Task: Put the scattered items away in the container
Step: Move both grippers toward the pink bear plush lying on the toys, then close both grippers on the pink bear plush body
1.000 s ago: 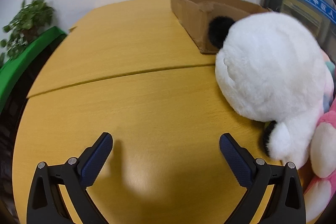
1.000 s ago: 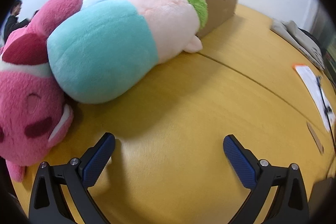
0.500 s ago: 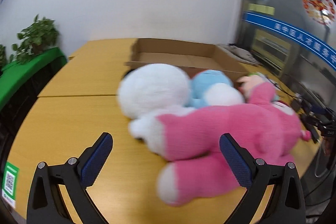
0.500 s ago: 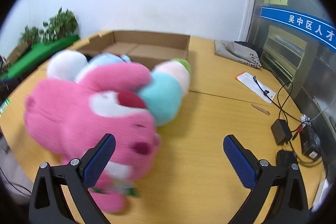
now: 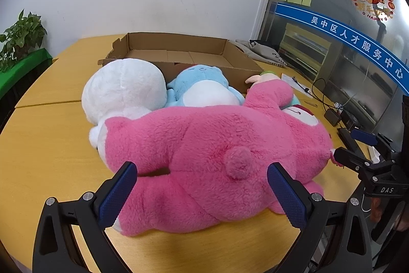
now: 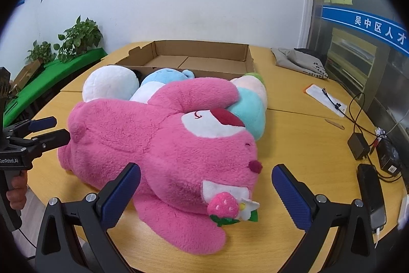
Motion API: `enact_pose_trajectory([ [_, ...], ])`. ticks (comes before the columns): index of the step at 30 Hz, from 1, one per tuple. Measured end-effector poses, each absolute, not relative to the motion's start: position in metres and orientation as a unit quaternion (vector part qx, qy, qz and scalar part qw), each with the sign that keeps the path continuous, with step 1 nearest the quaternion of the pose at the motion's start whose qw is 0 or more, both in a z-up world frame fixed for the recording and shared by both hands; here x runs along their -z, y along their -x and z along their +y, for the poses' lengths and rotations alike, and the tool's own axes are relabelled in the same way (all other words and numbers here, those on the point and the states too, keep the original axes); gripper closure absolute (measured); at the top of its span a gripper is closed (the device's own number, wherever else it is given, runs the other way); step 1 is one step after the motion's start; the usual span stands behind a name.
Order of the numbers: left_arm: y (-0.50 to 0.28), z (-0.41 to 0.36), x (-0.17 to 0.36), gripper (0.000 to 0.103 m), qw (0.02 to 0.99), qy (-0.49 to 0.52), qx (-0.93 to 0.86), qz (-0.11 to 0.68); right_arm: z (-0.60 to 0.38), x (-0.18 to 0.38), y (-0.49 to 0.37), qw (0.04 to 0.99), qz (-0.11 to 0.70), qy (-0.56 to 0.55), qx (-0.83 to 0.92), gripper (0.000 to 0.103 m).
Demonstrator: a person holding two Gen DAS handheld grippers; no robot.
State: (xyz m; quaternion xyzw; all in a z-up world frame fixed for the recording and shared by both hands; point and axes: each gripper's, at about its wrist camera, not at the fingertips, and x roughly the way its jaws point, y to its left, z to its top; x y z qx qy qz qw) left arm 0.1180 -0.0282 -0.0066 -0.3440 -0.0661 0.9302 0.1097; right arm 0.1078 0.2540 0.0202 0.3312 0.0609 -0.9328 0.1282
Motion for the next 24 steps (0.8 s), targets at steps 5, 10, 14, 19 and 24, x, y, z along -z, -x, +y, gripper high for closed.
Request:
enact_pose_trajectory([
  [5, -0.106, -0.022, 0.011, 0.000, 0.120, 0.351, -0.926, -0.069, 0.259, -0.022, -0.100, 0.121, 0.050, -0.330, 0.935, 0.001],
  [10, -0.086, -0.015, 0.020, 0.000, 0.158, 0.370, -0.912, -0.078, 0.268, -0.017, -0.089, 0.120, 0.038, -0.329, 0.936, 0.001],
  [14, -0.071, -0.006, 0.033, 0.000, 0.173, 0.395, -0.899, -0.079, 0.283, -0.012, -0.077, 0.137, 0.009, -0.322, 0.937, 0.001],
  [19, -0.062, -0.008, 0.042, 0.005, 0.184, 0.409, -0.889, -0.097, 0.296, 0.028, -0.049, 0.170, -0.014, -0.370, 0.913, 0.001],
  [24, -0.064, -0.018, 0.045, 0.026, 0.199, 0.410, -0.883, -0.116, 0.303, 0.044, -0.041, 0.214, -0.081, -0.366, 0.902, 0.005],
])
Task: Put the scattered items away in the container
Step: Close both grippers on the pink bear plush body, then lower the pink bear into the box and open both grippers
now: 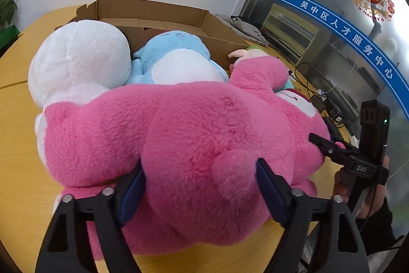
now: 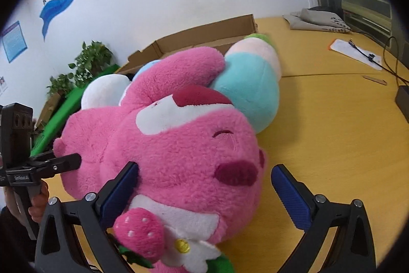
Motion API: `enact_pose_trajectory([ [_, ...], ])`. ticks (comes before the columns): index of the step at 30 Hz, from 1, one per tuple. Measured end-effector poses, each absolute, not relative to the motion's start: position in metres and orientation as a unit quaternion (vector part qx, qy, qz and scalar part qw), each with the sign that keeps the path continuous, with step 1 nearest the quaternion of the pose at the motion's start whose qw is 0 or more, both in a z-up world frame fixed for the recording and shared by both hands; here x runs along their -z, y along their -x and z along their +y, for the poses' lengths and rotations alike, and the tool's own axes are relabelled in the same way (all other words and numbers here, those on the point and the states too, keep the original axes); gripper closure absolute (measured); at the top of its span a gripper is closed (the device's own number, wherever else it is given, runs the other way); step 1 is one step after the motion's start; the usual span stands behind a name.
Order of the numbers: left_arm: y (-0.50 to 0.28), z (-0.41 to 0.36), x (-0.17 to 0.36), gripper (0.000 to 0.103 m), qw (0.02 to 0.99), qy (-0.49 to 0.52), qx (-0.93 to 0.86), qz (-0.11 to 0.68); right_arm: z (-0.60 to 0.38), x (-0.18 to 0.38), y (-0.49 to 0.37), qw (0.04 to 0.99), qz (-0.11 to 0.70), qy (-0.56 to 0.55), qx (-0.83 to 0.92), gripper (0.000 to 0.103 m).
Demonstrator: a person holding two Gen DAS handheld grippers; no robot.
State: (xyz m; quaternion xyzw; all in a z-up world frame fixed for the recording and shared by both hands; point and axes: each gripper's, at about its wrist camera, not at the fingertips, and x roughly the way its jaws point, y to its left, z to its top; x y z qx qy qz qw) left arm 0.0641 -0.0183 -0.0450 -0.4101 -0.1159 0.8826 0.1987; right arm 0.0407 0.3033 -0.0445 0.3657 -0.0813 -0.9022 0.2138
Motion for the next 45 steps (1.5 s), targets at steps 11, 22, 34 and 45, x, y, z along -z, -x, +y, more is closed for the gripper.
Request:
enact_pose_trajectory([
  [11, -0.087, -0.031, 0.022, 0.054, 0.199, 0.391, -0.890, -0.121, 0.275, 0.019, -0.076, 0.228, -0.037, -0.332, 0.914, 0.045],
  [22, -0.047, -0.057, -0.090, 0.054, 0.199, 0.309, -0.926, -0.093, 0.258, -0.084, -0.052, 0.248, -0.053, -0.233, 0.939, 0.045],
  [34, 0.174, -0.064, -0.165, 0.054, 0.196, 0.293, -0.933, -0.071, 0.243, -0.154, 0.155, 0.235, -0.075, -0.193, 0.950, 0.045],
  [45, 0.367, -0.033, -0.032, 0.051, 0.134, 0.472, -0.868, -0.083, 0.234, -0.048, 0.360, 0.149, -0.097, -0.317, 0.932, 0.033],
])
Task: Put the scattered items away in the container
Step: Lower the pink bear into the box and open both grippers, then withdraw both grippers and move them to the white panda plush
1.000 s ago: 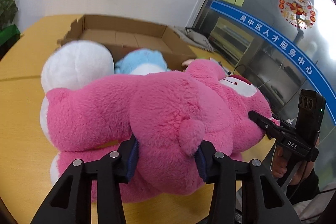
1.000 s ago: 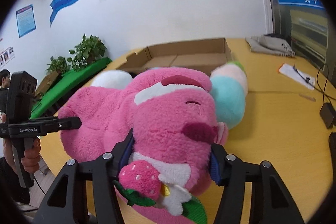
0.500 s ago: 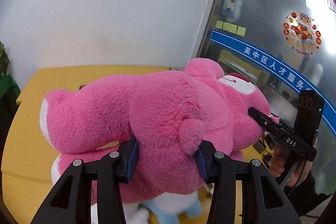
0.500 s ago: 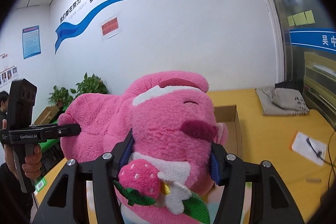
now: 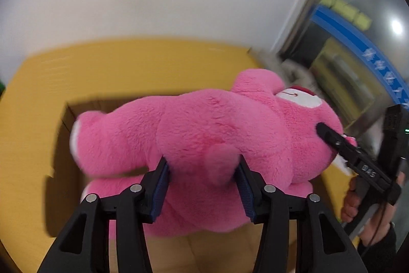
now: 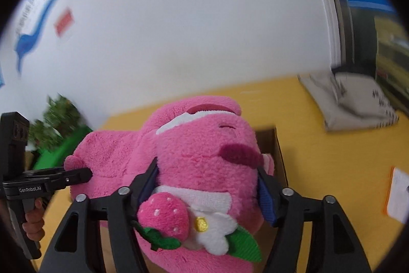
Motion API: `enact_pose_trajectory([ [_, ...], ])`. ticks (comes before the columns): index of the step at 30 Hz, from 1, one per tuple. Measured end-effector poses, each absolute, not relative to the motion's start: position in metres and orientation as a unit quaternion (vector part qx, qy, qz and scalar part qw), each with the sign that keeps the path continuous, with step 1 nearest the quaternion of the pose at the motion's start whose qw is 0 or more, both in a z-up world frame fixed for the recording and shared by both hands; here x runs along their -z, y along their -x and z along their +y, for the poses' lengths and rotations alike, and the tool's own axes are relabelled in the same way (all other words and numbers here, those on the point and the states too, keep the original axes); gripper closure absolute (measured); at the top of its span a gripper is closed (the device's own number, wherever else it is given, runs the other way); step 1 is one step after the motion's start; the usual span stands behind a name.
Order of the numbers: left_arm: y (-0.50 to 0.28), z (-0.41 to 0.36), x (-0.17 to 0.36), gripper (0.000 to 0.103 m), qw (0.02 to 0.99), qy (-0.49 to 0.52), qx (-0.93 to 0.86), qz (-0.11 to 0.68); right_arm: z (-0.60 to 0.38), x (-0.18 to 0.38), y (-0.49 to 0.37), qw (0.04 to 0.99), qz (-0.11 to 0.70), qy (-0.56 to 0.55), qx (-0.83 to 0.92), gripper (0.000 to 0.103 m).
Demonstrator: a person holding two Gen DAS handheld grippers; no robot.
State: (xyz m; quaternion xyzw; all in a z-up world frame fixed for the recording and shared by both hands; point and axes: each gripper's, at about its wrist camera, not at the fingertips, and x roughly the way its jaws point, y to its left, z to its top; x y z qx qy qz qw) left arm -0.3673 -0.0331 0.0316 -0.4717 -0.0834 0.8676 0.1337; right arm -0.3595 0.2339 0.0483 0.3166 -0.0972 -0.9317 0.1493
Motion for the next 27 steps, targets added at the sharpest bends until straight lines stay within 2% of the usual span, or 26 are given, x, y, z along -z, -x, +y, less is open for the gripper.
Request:
enact_pose_trajectory([
  [1, 0.379, -0.032, -0.005, 0.045, 0.131, 0.506, -0.849, -0.079, 0.230, -0.028, 0.372, 0.128, -0.089, -0.350, 0.923, 0.030],
  [3, 0.384, -0.036, 0.018, 0.041, 0.141, 0.520, -0.836, -0.102, 0.225, -0.003, 0.379, 0.108, -0.072, -0.392, 0.911, 0.030],
  [4, 0.381, -0.039, 0.016, 0.040, 0.142, 0.515, -0.838, -0.110, 0.223, 0.000, 0.375, 0.106, -0.061, -0.391, 0.912, 0.024],
  [10, 0.335, -0.051, -0.042, 0.037, 0.118, 0.462, -0.876, -0.076, 0.232, -0.037, 0.331, 0.137, -0.054, -0.355, 0.923, 0.022],
  [13, 0.293, -0.069, -0.052, 0.025, 0.123, 0.461, -0.876, -0.070, 0.234, -0.051, 0.303, 0.173, -0.044, -0.365, 0.914, 0.020],
  [18, 0.232, -0.107, -0.011, 0.028, 0.083, 0.530, -0.841, -0.070, 0.212, -0.008, 0.258, 0.191, 0.042, -0.457, 0.868, 0.019],
  [22, 0.201, -0.097, 0.006, 0.028, 0.093, 0.555, -0.823, -0.075, 0.210, 0.020, 0.244, 0.161, 0.054, -0.505, 0.846, 0.019],
  [27, 0.159, -0.086, 0.003, 0.030, 0.100, 0.547, -0.828, -0.064, 0.221, 0.018, 0.231, 0.141, 0.044, -0.500, 0.853, 0.019],
])
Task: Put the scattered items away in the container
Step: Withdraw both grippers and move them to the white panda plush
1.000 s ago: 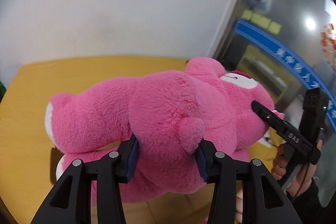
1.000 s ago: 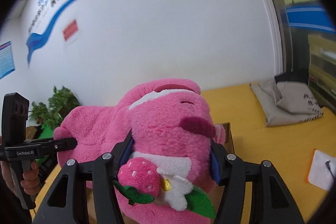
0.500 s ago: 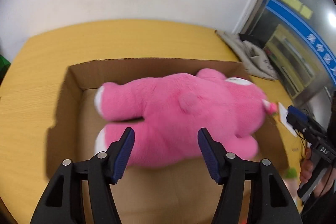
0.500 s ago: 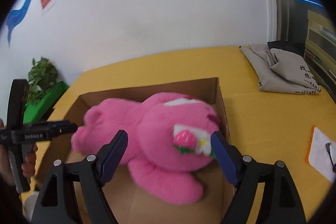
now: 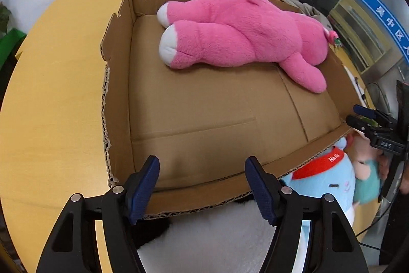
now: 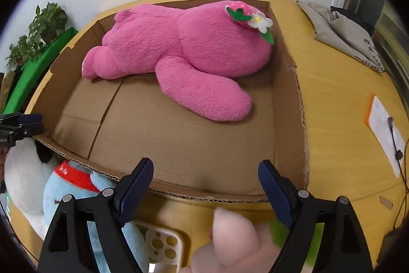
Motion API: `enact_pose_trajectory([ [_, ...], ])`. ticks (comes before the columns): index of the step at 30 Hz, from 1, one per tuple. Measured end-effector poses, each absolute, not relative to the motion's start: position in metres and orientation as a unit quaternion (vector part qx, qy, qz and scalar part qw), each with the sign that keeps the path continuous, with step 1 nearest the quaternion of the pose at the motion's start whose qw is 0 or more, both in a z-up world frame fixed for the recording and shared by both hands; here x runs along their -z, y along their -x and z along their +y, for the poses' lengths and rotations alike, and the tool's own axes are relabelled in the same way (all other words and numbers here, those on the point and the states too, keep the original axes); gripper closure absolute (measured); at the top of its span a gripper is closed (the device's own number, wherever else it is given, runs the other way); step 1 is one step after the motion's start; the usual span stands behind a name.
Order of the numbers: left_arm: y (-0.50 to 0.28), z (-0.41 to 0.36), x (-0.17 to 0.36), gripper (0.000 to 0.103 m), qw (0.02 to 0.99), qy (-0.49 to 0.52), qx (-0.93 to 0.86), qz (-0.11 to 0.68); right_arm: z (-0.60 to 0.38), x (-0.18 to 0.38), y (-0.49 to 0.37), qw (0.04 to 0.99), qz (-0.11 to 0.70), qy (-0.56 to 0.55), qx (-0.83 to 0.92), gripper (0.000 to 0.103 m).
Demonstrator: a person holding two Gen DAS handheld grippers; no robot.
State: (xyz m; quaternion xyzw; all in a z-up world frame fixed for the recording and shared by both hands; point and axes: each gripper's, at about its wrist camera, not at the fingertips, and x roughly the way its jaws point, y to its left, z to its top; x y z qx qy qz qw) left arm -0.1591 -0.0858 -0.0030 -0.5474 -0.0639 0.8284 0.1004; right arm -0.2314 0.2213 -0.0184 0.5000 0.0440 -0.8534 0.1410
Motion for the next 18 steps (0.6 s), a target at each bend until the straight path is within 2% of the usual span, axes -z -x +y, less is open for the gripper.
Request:
enact_pose_trajectory([
  [6, 0.132, -0.083, -0.021, 0.025, 0.070, 0.516, -0.852, -0.056, 0.221, 0.011, 0.210, 0.106, 0.059, -0.477, 0.871, 0.019],
  [8, 0.116, -0.084, -0.042, 0.020, 0.067, 0.485, -0.870, -0.065, 0.214, -0.006, 0.190, 0.110, 0.074, -0.441, 0.887, 0.019],
  [11, 0.082, -0.078, -0.076, 0.000, 0.058, 0.423, -0.901, -0.071, 0.208, -0.037, 0.149, 0.136, 0.067, -0.374, 0.915, 0.015],
  [12, 0.069, -0.071, -0.086, 0.000, 0.053, 0.402, -0.911, -0.072, 0.207, -0.042, 0.141, 0.142, 0.058, -0.365, 0.918, 0.012],
  [13, 0.057, -0.064, -0.093, 0.000, 0.051, 0.387, -0.918, -0.071, 0.208, -0.047, 0.130, 0.154, 0.040, -0.357, 0.921, 0.001],
  [18, 0.012, -0.033, -0.102, 0.000, 0.048, 0.348, -0.934, -0.063, 0.209, -0.037, 0.103, 0.158, 0.010, -0.363, 0.918, 0.000],
])
